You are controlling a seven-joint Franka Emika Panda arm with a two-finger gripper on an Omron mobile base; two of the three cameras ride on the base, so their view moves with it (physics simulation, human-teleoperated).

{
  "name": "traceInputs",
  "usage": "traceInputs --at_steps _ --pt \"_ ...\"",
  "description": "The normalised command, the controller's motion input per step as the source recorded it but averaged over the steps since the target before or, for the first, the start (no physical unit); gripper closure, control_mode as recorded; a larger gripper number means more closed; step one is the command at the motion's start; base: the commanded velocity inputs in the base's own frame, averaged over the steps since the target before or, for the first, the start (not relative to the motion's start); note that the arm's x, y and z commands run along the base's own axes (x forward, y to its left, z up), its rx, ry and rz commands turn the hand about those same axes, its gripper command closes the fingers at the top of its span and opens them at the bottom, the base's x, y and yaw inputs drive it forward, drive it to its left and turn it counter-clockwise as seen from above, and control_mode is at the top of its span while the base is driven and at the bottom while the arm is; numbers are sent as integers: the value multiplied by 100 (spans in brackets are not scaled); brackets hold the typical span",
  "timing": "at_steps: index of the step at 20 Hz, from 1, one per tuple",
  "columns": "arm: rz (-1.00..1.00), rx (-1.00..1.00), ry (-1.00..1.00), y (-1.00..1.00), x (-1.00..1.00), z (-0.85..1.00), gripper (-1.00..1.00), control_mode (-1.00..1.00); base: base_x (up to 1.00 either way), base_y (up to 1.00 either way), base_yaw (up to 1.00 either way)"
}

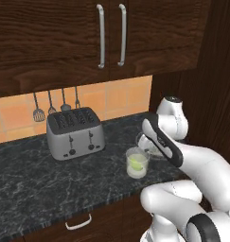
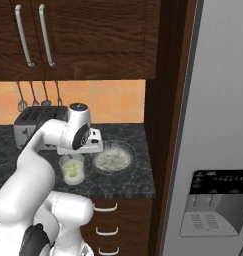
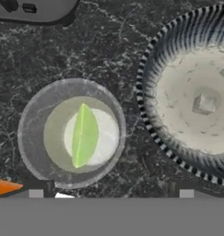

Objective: Grab a lemon wedge from the fridge and one ice cube from the ice bowl, and put them in the glass of lemonade.

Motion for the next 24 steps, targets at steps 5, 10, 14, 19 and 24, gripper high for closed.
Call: traceInputs --at_steps 5,10,14,19,24 --pt "0 4 4 -87 29 4 -100 -100 0 0 0" --pt "-8 -1 24 -55 91 0 -100 -100 0 0 0" --pt "-4 -6 24 0 83 -2 -100 -100 0 0 0" --pt "0 1 1 0 6 -32 -100 -100 0 0 0" --pt "0 1 1 0 1 -49 -100 -100 0 0 0"
